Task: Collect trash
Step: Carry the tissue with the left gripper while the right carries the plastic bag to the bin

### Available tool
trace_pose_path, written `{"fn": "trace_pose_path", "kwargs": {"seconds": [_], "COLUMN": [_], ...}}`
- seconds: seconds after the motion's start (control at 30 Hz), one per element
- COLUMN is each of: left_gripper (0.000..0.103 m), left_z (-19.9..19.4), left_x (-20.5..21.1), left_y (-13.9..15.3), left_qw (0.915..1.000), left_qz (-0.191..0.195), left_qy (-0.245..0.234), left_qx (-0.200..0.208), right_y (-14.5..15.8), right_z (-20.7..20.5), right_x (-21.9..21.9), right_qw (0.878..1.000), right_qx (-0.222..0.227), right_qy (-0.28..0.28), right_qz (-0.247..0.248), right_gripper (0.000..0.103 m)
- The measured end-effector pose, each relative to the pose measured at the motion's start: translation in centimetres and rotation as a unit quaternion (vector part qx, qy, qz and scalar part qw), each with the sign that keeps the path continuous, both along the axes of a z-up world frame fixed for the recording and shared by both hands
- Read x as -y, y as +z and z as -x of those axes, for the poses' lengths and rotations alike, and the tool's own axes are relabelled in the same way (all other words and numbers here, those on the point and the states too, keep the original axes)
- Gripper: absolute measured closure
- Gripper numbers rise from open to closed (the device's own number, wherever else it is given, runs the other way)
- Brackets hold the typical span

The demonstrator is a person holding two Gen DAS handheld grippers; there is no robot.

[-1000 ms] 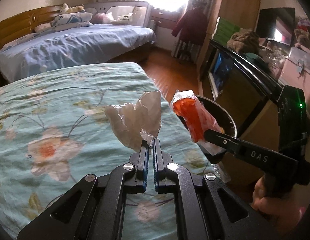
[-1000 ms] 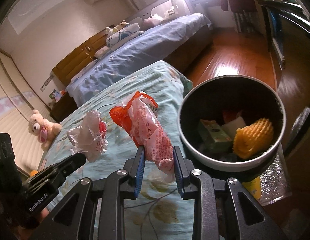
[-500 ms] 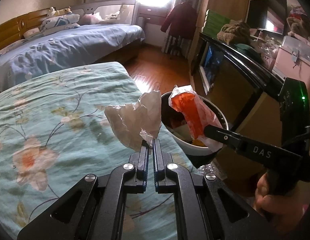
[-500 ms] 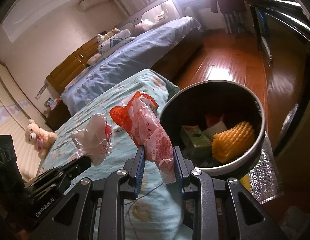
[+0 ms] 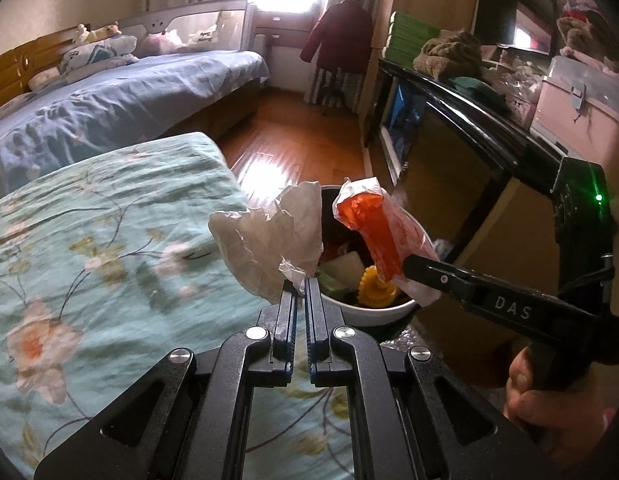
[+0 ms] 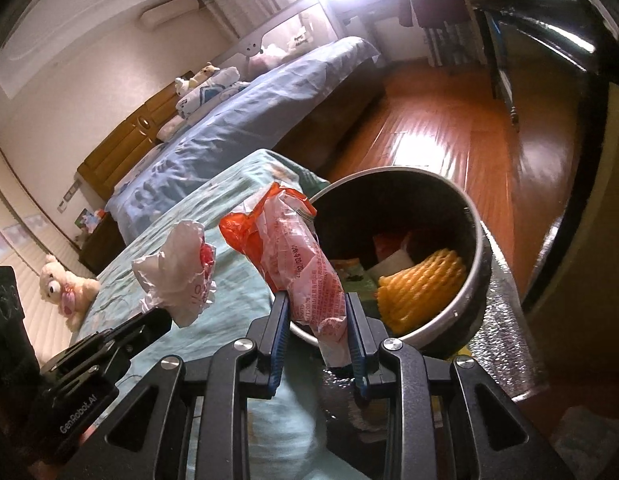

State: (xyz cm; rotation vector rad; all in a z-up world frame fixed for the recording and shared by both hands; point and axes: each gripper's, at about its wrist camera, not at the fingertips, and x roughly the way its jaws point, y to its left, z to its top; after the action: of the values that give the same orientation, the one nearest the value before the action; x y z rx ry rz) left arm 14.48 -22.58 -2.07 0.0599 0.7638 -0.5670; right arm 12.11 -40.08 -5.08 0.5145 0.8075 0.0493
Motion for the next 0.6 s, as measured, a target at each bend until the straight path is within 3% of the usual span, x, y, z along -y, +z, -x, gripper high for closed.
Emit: {"fn": "trace_pose_path", "kwargs": {"seconds": [0.6], "left_gripper": [0.099], "left_z": [-0.8], "left_x": [3.1], "left_y": [-0.5], "left_qw": [0.9996], "left_qz": [-0.010], "left_qy": [-0.025], "left_qx": [-0.003], "right_y": [-0.6], "right_z": [-0.8], "right_x": [2.8], "right_qw": [0.999], "right_qx": [-0.020], "right_qy": [-0.024], "right_qz": [0.016], "right_gripper": [0.076]}}
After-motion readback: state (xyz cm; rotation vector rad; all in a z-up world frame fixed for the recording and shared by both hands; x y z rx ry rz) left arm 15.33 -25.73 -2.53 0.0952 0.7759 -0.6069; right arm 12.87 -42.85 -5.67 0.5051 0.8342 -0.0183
